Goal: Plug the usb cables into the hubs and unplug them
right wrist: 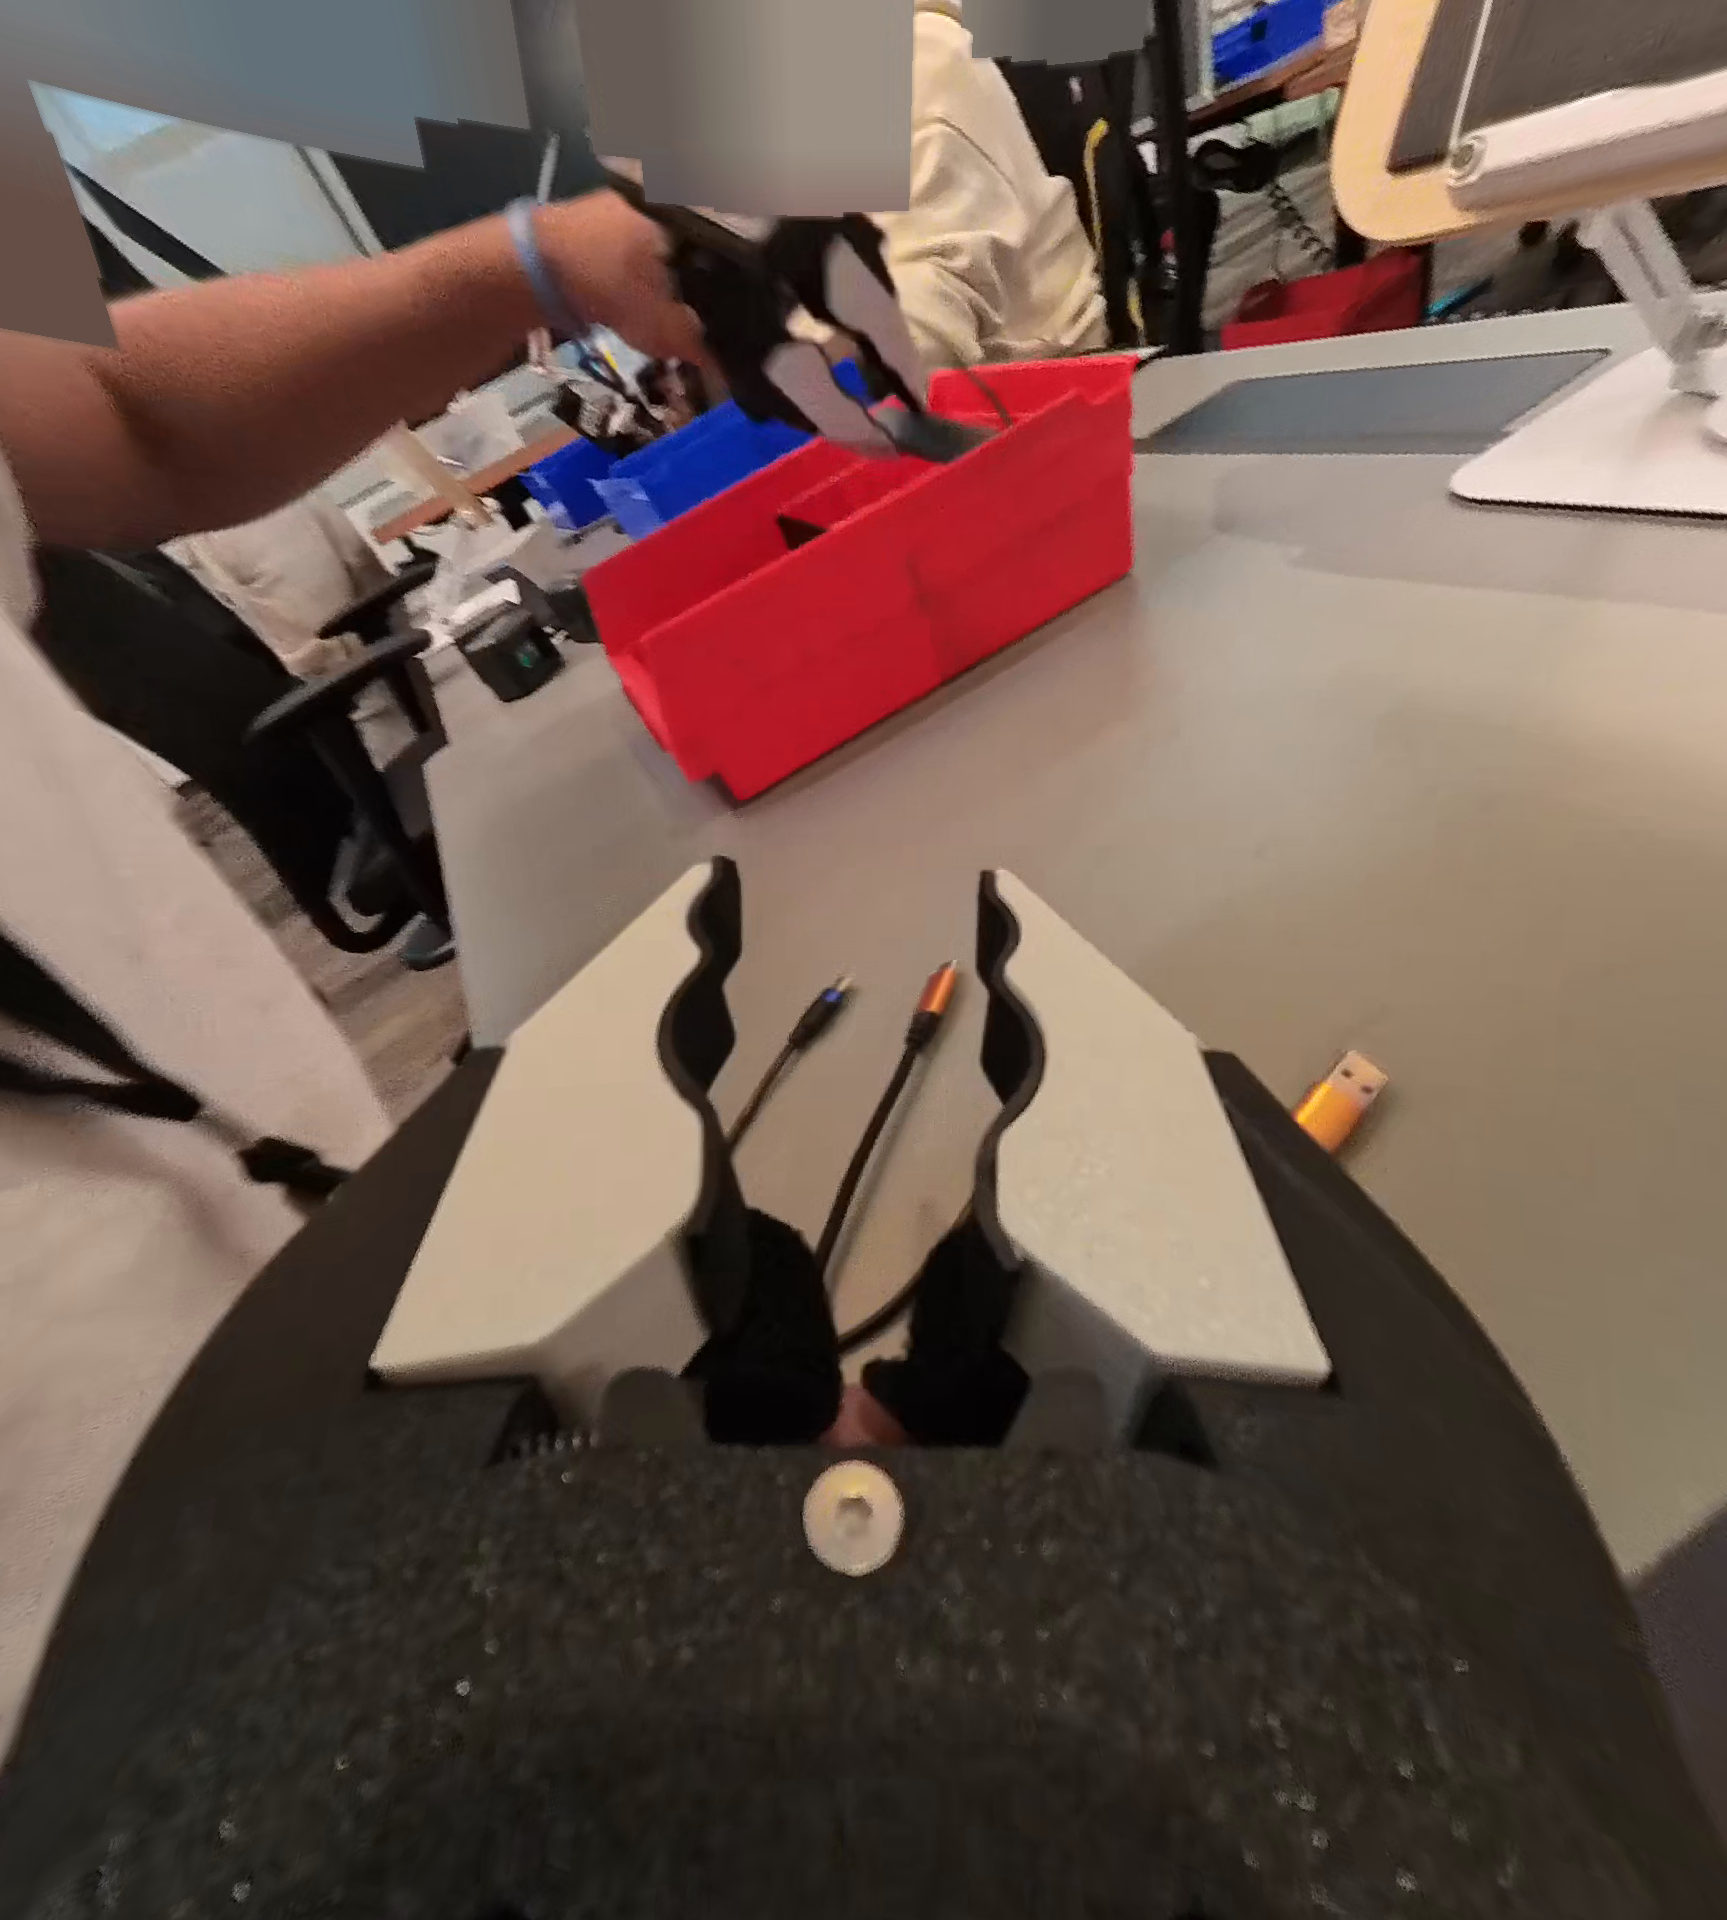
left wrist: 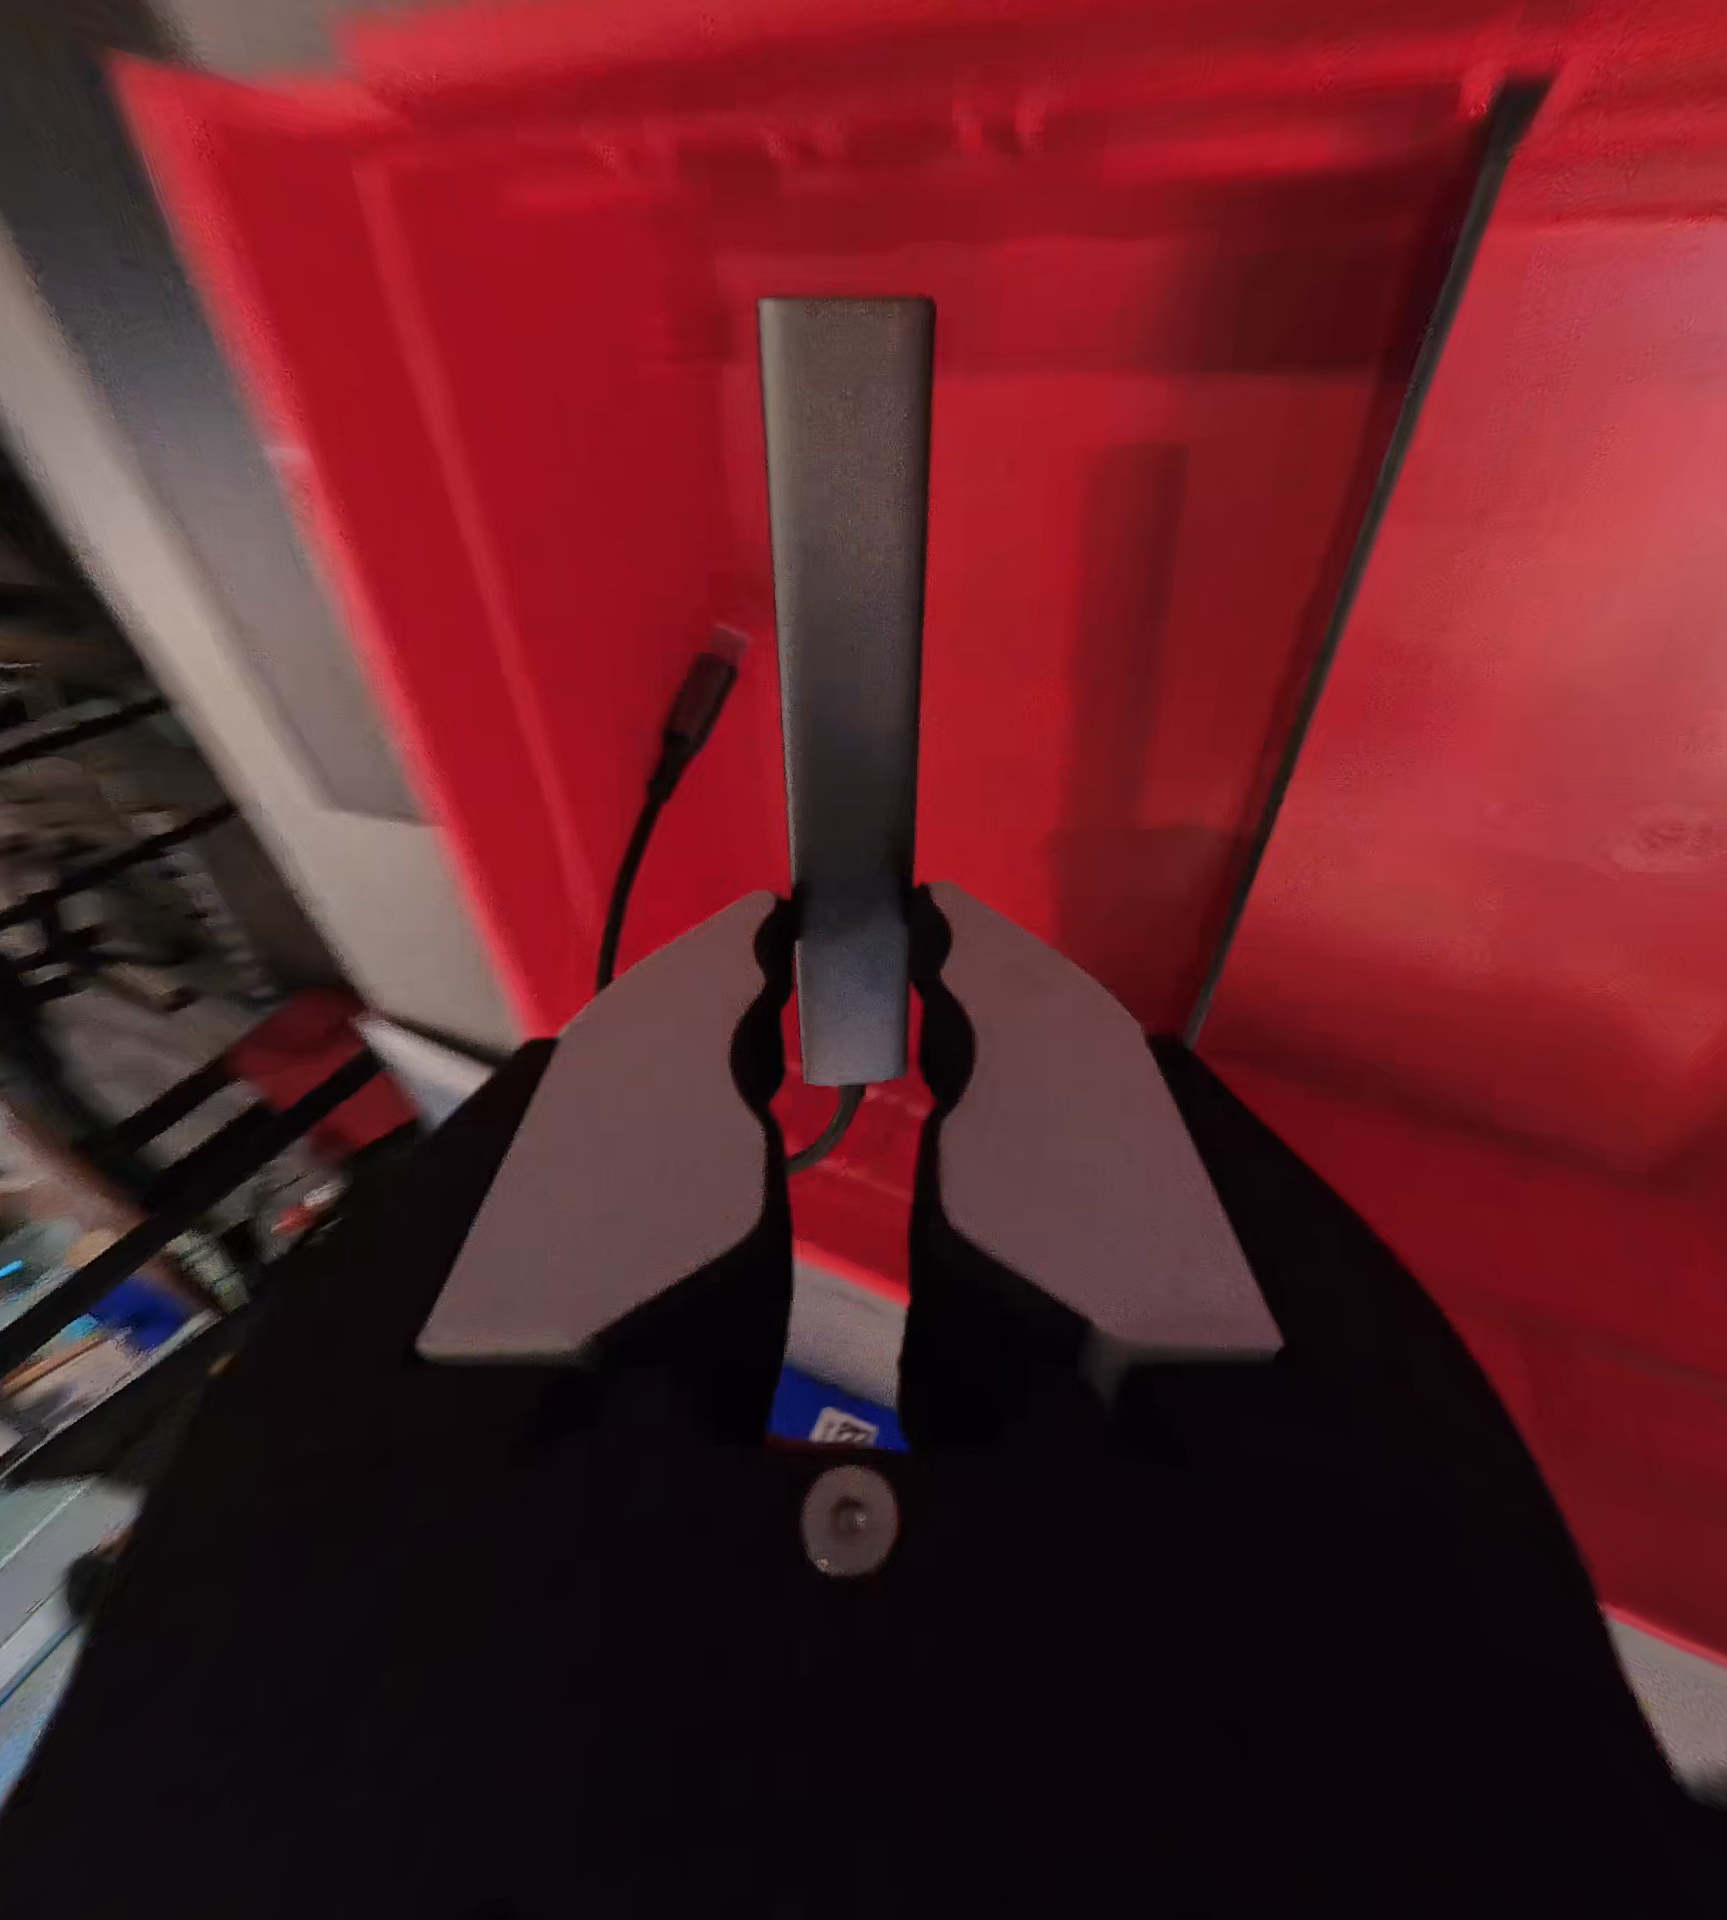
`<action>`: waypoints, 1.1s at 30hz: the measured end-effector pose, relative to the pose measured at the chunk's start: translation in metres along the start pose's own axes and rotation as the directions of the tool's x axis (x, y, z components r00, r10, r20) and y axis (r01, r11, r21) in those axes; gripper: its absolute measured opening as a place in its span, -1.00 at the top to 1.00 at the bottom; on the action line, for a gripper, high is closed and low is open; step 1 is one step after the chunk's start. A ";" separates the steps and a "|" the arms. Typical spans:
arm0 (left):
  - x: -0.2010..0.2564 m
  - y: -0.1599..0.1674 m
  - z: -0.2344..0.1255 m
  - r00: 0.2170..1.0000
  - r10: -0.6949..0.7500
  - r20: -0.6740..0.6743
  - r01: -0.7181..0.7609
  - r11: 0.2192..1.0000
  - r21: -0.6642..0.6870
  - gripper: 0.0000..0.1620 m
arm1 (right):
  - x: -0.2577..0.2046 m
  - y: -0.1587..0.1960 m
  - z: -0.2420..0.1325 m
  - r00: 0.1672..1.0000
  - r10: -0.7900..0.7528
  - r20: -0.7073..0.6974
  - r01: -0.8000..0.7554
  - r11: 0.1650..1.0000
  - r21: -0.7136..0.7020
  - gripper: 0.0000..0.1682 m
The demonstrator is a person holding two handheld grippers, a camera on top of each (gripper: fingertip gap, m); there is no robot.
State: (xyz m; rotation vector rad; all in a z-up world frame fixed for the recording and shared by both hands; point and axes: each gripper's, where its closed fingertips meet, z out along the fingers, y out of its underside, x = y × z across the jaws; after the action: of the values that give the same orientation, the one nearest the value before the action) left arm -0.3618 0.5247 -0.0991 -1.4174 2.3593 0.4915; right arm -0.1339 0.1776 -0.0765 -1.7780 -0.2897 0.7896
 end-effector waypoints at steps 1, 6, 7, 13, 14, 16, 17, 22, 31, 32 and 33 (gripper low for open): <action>-0.010 -0.004 -0.016 0.995 0.007 0.100 -0.007 1.000 0.003 0.74 | 0.003 -0.001 0.004 1.000 -0.009 -0.015 0.009 1.000 -0.008 0.46; -0.037 -0.031 -0.105 0.838 0.126 0.531 -0.096 0.992 -0.085 0.74 | 0.003 -0.020 0.033 0.997 -0.068 -0.031 0.068 0.998 0.004 0.41; -0.035 -0.043 -0.120 0.807 0.128 0.577 -0.103 0.992 -0.076 0.74 | 0.000 -0.028 0.040 0.996 -0.083 -0.023 0.083 0.996 0.016 0.39; 0.017 -0.151 -0.159 0.759 0.015 0.651 -0.149 0.977 0.151 0.74 | -0.017 -0.082 0.076 0.984 -0.178 -0.027 0.180 0.977 0.111 0.35; 0.033 -0.173 -0.158 0.791 -0.021 0.611 -0.149 0.963 0.225 0.74 | -0.017 -0.088 0.078 0.980 -0.194 -0.040 0.197 0.973 0.120 0.35; 0.064 -0.212 -0.155 0.864 -0.086 0.496 -0.126 0.917 0.379 0.74 | -0.022 -0.096 0.072 0.959 -0.279 -0.055 0.284 0.948 0.142 0.36; 0.079 -0.228 -0.153 0.906 -0.111 0.409 -0.095 0.887 0.452 0.74 | -0.026 -0.095 0.066 0.927 -0.371 -0.055 0.375 0.917 0.133 0.37; 0.145 -0.269 -0.141 0.984 0.061 -0.166 0.055 0.785 0.617 0.74 | -0.030 -0.048 0.025 0.503 -0.864 0.009 0.859 0.498 -0.118 0.38; 0.179 -0.280 -0.148 0.680 0.350 -0.644 0.039 0.860 0.508 0.74 | -0.044 0.001 0.035 0.179 -0.978 0.106 0.977 0.164 -0.140 0.72; 0.179 -0.284 -0.151 0.672 0.350 -0.653 0.045 0.861 0.507 0.74 | -0.042 -0.002 0.036 0.161 -0.984 0.072 0.978 0.149 -0.145 0.87; 0.177 -0.286 -0.151 0.682 0.343 -0.646 0.041 0.864 0.502 0.74 | -0.037 -0.001 0.036 0.158 -0.985 0.068 0.975 0.145 -0.167 0.88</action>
State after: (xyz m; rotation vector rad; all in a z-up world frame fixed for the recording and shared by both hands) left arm -0.2031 0.1926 -0.0808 -1.2945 2.9037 -0.7585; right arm -0.1844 0.1847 -0.0676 -1.2802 -1.3898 -0.3253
